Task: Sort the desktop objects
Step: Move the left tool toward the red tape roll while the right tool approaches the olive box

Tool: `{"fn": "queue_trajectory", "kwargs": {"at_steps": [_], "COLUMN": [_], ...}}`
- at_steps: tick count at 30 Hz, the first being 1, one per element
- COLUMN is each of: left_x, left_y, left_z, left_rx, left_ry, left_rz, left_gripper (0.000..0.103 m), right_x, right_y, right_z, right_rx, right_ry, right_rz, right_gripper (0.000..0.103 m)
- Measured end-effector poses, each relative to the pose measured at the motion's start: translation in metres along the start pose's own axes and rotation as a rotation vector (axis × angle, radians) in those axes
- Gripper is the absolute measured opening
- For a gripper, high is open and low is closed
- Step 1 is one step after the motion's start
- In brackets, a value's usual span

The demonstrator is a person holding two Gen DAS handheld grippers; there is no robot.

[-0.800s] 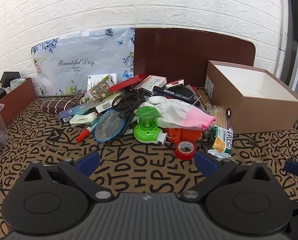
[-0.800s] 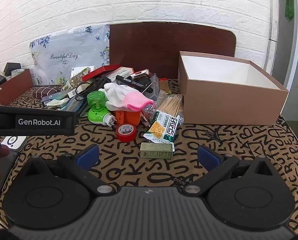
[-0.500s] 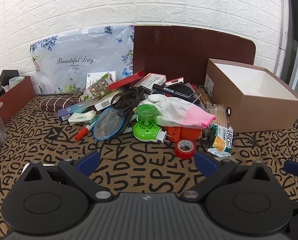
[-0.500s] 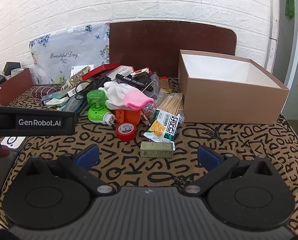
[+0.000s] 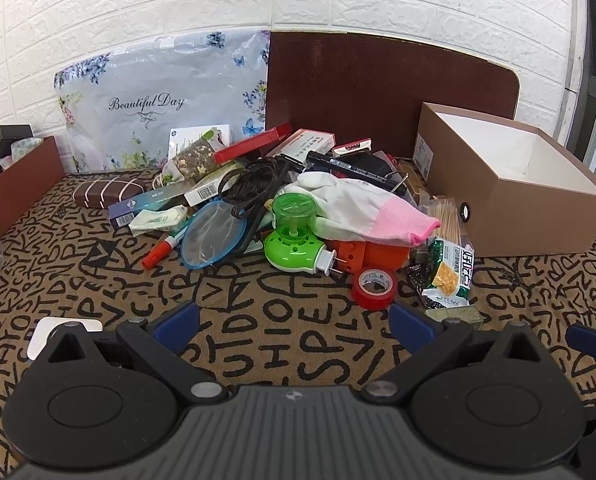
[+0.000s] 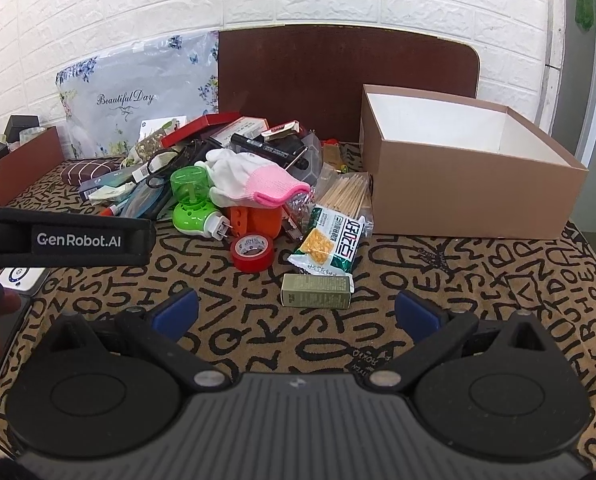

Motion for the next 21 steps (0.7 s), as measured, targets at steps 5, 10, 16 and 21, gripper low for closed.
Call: {"fn": "queue_trajectory", "kwargs": {"at_steps": [5,10,16,21], "left_x": [-0.001,-0.003,0.000,0.005], "left_y": [0.001,0.009,0.023,0.035], "left_z": [0.014,0.036,0.064,0.085], "left_rx": [-0.022,-0.077,-0.126,-0.162], "left_ry": [-0.020,-0.071,-0.100,-0.129], "left_rz": [-0.005,0.004,0.015,0.022], "left_gripper": [0.103,0.102,0.101,0.101], "right_x": [-0.003,-0.006,-0.007,-0.006], "right_y": [0.007,0.015,0.021,0.031], "right_z": [0.011,0.031,0.053,0.071], "right_rx": [0.013,0.018,0.021,0.023], "right_ry": [-0.023,-0.066,-0.085,-0.112], "right_rz": [0.017,0.017,-0.020,-0.011], "right_gripper": [0.101,0.101,0.101,0.101]}}
Point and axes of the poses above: each gripper's, at about its wrist camera, not at the fingertips, and z roughly the way its jaws point, y to its right, x to its top, the point moved 3 cm from there along z, roughly the way its jaws point, and after that the axes turned 10 degrees about x, right-handed, at the moved point
